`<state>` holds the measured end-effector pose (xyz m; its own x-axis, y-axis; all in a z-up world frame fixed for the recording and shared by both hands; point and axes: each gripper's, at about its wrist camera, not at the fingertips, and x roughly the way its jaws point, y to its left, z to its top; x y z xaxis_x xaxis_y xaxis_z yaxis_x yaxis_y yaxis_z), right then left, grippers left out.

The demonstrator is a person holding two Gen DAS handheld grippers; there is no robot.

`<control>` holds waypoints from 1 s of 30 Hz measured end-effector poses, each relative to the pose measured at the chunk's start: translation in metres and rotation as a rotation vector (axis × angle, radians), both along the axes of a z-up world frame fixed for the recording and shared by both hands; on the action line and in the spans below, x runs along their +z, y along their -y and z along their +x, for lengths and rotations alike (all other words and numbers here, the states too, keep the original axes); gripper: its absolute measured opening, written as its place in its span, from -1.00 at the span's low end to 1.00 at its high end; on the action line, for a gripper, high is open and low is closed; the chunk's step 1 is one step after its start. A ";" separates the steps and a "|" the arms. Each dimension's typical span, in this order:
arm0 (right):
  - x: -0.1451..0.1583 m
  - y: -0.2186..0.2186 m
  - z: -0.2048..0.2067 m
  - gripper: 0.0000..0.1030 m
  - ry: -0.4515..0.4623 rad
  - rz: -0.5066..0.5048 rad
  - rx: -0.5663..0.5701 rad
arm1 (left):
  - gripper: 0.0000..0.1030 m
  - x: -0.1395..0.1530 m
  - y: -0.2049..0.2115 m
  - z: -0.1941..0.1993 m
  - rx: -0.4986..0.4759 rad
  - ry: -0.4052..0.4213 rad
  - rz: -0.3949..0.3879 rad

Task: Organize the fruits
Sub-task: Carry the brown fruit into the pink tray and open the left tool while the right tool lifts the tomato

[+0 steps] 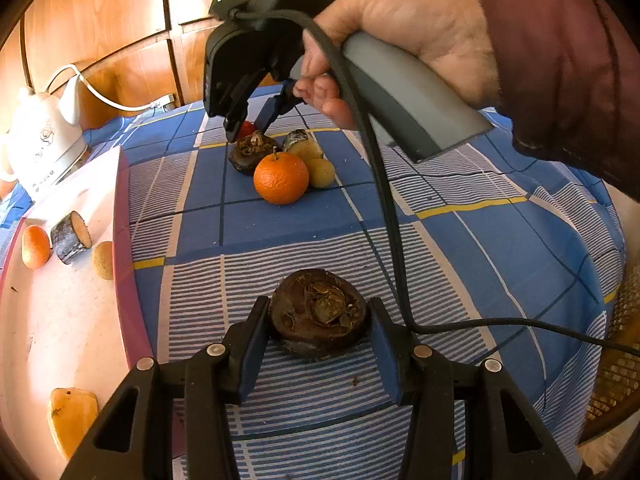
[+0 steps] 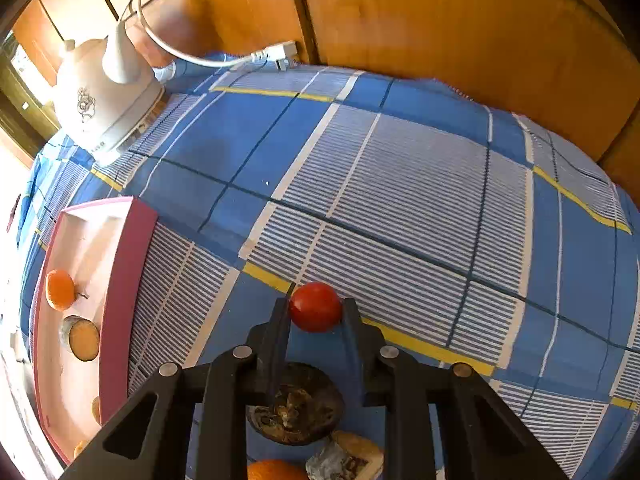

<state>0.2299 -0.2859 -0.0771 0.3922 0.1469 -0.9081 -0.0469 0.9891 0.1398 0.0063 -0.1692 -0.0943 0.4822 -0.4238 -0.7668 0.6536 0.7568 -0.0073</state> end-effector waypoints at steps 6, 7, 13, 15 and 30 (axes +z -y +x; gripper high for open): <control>0.023 0.025 -0.037 -0.51 0.036 -0.049 0.000 | -0.05 0.000 -0.001 0.001 0.005 -0.002 -0.003; 0.026 0.035 -0.049 -0.51 0.029 -0.053 -0.010 | -0.05 0.000 -0.001 0.001 0.005 -0.003 -0.003; 0.012 0.072 -0.109 -0.51 -0.044 -0.101 -0.055 | -0.05 0.000 -0.001 0.003 0.014 -0.011 -0.006; 0.002 0.080 -0.122 -0.51 -0.070 -0.094 -0.076 | -0.05 0.000 0.000 0.005 0.015 -0.020 -0.005; -0.005 0.090 -0.133 -0.51 -0.040 -0.085 -0.095 | -0.06 0.024 -0.016 0.006 0.048 -0.106 -0.046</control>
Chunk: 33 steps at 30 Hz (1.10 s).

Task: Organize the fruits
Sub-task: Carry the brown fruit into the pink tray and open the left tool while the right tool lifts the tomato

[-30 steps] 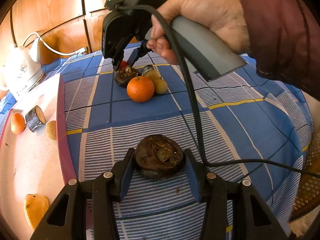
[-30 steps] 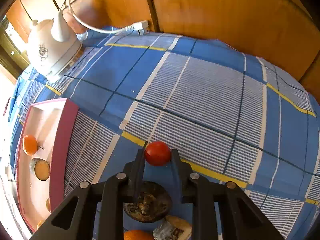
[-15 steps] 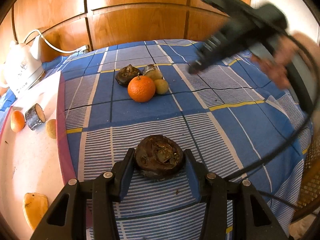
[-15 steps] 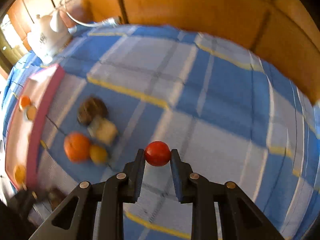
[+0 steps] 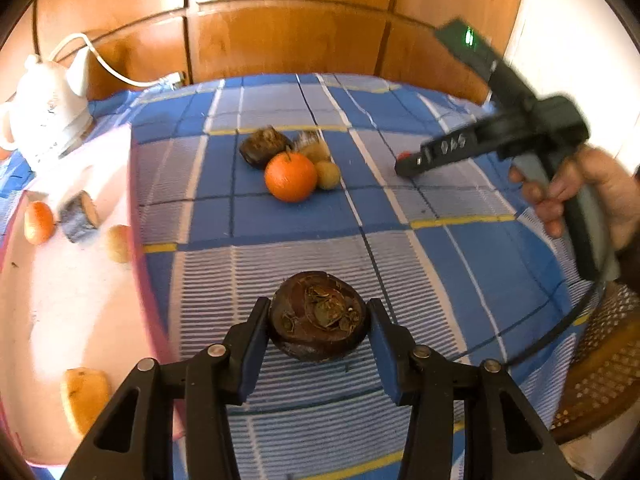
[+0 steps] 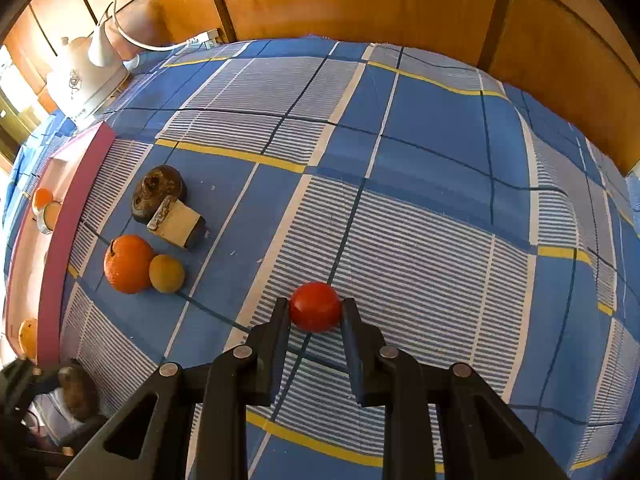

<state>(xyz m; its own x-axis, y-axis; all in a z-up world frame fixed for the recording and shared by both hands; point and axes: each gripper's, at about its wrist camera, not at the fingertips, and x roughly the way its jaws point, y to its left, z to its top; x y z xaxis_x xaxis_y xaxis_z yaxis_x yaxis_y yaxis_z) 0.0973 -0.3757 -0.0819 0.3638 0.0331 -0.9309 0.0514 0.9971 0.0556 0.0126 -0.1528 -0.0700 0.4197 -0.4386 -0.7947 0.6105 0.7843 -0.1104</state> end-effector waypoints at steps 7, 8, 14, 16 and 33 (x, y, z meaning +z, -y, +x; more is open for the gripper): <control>-0.001 -0.006 0.002 -0.51 0.002 -0.039 0.027 | -0.06 0.035 -0.049 0.010 0.132 0.036 -0.100; -0.001 -0.007 0.002 -0.51 0.001 -0.045 0.031 | -0.06 0.039 -0.061 0.015 0.172 0.035 -0.113; -0.002 -0.008 0.003 -0.51 0.001 -0.058 0.044 | -0.06 0.038 -0.119 0.048 0.365 0.002 -0.118; -0.002 -0.009 0.003 -0.51 0.000 -0.060 0.043 | -0.06 0.033 -0.140 0.062 0.432 -0.022 -0.119; -0.003 -0.011 0.003 -0.50 0.002 -0.071 0.040 | 0.12 0.016 -0.180 0.123 0.581 0.028 0.024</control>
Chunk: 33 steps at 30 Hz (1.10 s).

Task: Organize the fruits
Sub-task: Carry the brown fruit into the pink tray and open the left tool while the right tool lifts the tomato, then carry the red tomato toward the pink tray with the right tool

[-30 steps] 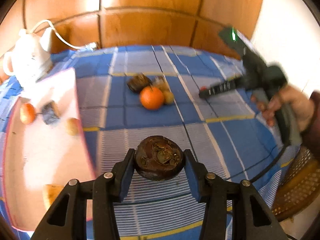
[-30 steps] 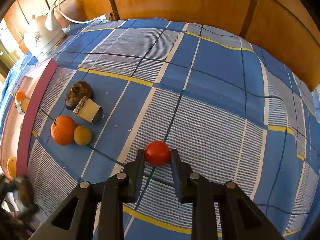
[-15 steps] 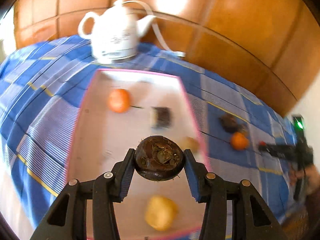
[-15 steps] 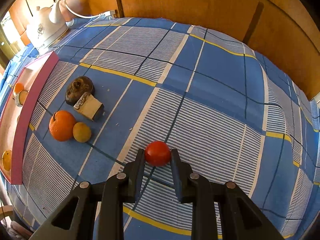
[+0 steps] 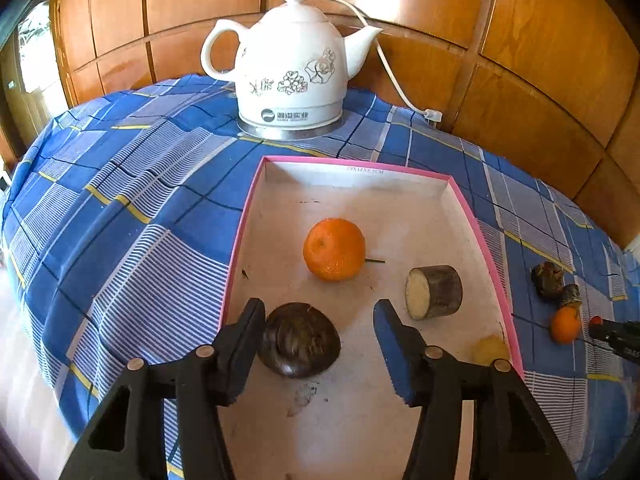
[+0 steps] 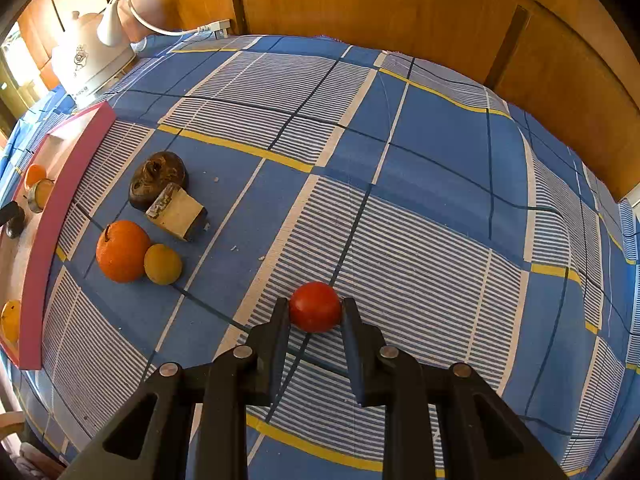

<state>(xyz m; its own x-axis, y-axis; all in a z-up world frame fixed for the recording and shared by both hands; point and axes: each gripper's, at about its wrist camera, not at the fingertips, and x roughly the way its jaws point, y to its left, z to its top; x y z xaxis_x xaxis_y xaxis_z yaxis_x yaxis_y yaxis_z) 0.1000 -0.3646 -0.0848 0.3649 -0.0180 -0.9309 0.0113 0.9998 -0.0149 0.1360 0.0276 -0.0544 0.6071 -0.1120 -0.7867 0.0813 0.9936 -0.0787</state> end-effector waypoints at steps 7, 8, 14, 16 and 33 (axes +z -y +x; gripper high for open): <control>-0.002 -0.003 0.000 -0.50 -0.001 -0.030 0.006 | 0.42 0.016 0.002 -0.032 0.052 0.071 0.052; -0.002 -0.004 0.000 -0.50 -0.001 -0.031 0.006 | 0.54 0.019 0.002 -0.040 0.060 0.088 0.051; -0.003 -0.005 0.000 -0.50 0.002 -0.041 0.008 | 0.88 0.029 0.005 -0.072 0.079 0.132 0.058; -0.002 -0.004 0.000 -0.50 0.002 -0.039 0.007 | 1.00 0.031 0.006 -0.080 0.075 0.130 0.052; -0.001 -0.004 0.000 -0.50 0.006 -0.039 0.004 | 1.00 0.042 0.008 -0.104 0.116 0.188 0.093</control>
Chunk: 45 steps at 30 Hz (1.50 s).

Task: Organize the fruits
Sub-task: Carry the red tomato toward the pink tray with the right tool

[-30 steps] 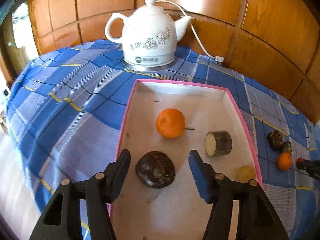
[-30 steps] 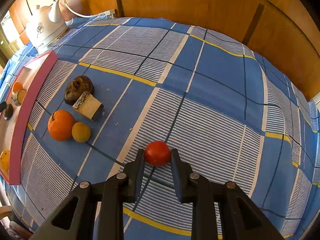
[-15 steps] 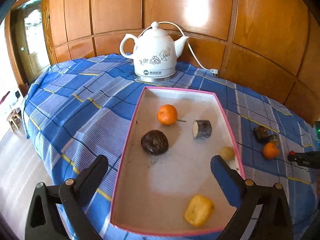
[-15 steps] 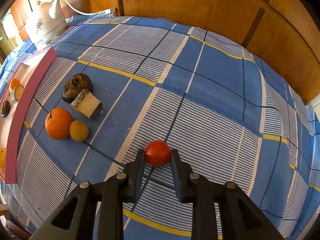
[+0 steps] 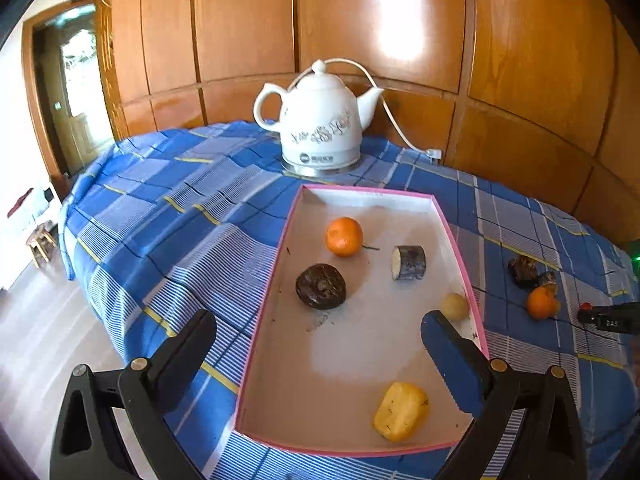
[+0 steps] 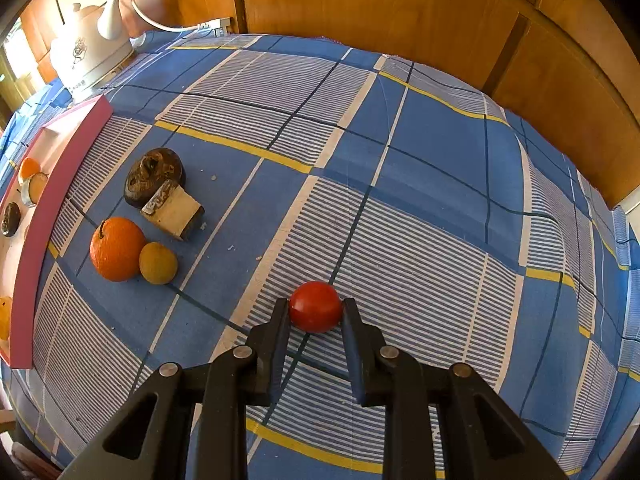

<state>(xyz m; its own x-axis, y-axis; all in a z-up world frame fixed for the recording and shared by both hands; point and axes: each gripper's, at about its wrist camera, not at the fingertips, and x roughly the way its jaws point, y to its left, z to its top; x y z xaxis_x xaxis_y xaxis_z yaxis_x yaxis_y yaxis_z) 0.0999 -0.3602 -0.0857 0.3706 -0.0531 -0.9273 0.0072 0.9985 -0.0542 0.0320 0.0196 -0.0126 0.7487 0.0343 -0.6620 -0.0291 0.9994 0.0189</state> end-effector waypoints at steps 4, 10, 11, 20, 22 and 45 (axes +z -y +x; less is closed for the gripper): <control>0.000 0.000 0.000 -0.50 0.000 -0.001 0.001 | 0.99 0.003 0.001 -0.003 0.018 0.033 0.027; 0.000 -0.001 0.000 -0.50 0.005 -0.010 0.004 | 1.00 0.007 -0.005 -0.005 0.081 0.059 0.034; 0.000 -0.002 -0.001 -0.50 0.006 -0.011 0.002 | 0.99 0.007 -0.007 -0.005 0.093 0.059 0.033; 0.012 -0.012 -0.009 -0.50 0.021 -0.011 0.011 | 0.99 0.002 -0.019 -0.009 0.108 0.050 0.022; 0.023 -0.023 -0.014 -0.50 0.047 0.012 0.029 | 0.99 0.000 -0.020 -0.010 0.092 0.041 0.016; 0.062 -0.213 -0.046 -0.51 0.167 0.271 0.389 | 0.99 -0.006 -0.030 -0.014 0.066 0.016 -0.034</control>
<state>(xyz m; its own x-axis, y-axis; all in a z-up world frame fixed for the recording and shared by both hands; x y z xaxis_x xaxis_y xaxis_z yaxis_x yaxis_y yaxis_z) 0.0537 -0.1476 -0.0235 0.4594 0.3534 -0.8149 -0.3821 0.9068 0.1779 0.0178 0.0498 -0.0189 0.7559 0.0622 -0.6517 -0.0955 0.9953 -0.0159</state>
